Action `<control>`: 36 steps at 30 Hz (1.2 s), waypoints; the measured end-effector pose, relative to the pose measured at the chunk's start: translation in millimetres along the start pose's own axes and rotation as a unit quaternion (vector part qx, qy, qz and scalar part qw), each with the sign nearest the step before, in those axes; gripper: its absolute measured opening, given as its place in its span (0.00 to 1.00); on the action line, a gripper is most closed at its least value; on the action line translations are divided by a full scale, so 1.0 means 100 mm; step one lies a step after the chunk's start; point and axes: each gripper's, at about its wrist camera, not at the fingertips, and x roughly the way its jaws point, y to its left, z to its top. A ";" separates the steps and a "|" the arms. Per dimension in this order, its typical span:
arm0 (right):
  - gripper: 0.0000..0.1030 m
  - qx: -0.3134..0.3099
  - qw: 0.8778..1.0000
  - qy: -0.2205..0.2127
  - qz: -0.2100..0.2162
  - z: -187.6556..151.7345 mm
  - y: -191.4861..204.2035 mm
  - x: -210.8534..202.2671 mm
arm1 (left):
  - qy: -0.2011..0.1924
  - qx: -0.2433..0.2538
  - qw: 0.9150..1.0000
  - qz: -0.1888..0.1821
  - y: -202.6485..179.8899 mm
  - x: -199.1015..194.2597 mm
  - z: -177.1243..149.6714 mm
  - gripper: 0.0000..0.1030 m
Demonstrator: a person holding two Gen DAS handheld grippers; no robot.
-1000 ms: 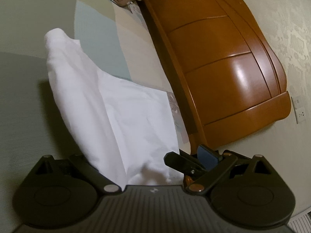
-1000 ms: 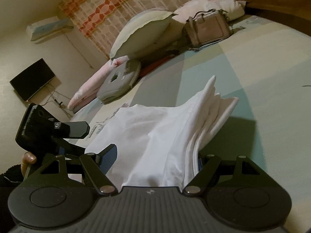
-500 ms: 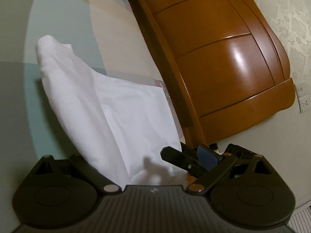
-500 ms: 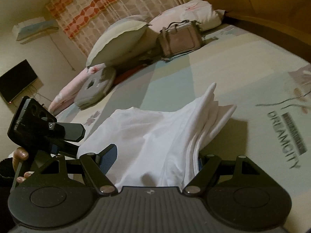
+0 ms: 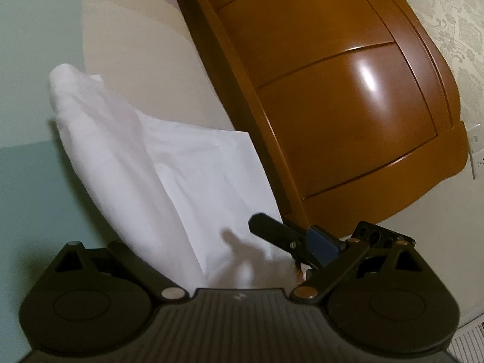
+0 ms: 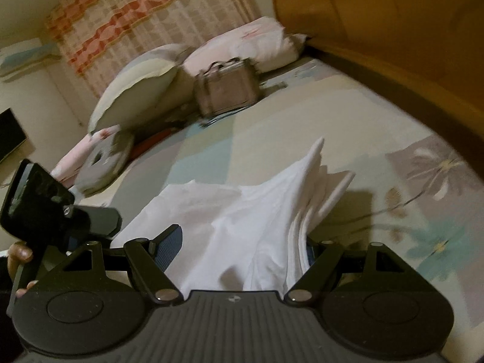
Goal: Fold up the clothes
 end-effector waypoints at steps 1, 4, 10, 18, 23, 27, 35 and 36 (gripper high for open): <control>0.79 0.000 1.000 -0.004 -0.006 0.05 -0.05 0.01 | 0.000 0.001 1.000 -0.002 -0.01 0.05 0.03 0.93; 0.79 -0.001 1.000 -0.011 -0.022 0.12 -0.18 0.04 | 0.002 0.001 1.000 -0.008 0.01 0.19 0.07 0.93; 0.79 0.017 0.998 -0.002 -0.063 0.01 -0.45 0.11 | 0.023 0.009 0.999 0.025 0.15 0.27 -0.03 0.93; 0.79 -0.028 0.985 -0.063 -0.157 -0.11 -0.33 -0.36 | -0.014 0.085 0.991 0.101 0.05 -0.35 -0.06 0.93; 0.79 -0.097 0.987 -0.057 -0.113 -0.19 0.06 -0.22 | -0.042 0.108 0.990 0.082 -0.16 -0.43 0.00 0.94; 0.79 -0.126 0.980 -0.005 -0.152 -0.42 0.03 0.14 | -0.038 0.116 0.991 0.048 -0.23 -0.25 -0.06 0.95; 0.79 -0.140 0.974 -0.001 -0.177 -0.44 0.12 0.09 | -0.002 0.115 0.989 0.094 -0.01 0.05 -0.22 0.94; 0.79 -0.148 0.974 -0.007 -0.171 -0.42 0.16 0.06 | -0.007 0.119 0.989 0.091 -0.04 -0.02 -0.22 0.94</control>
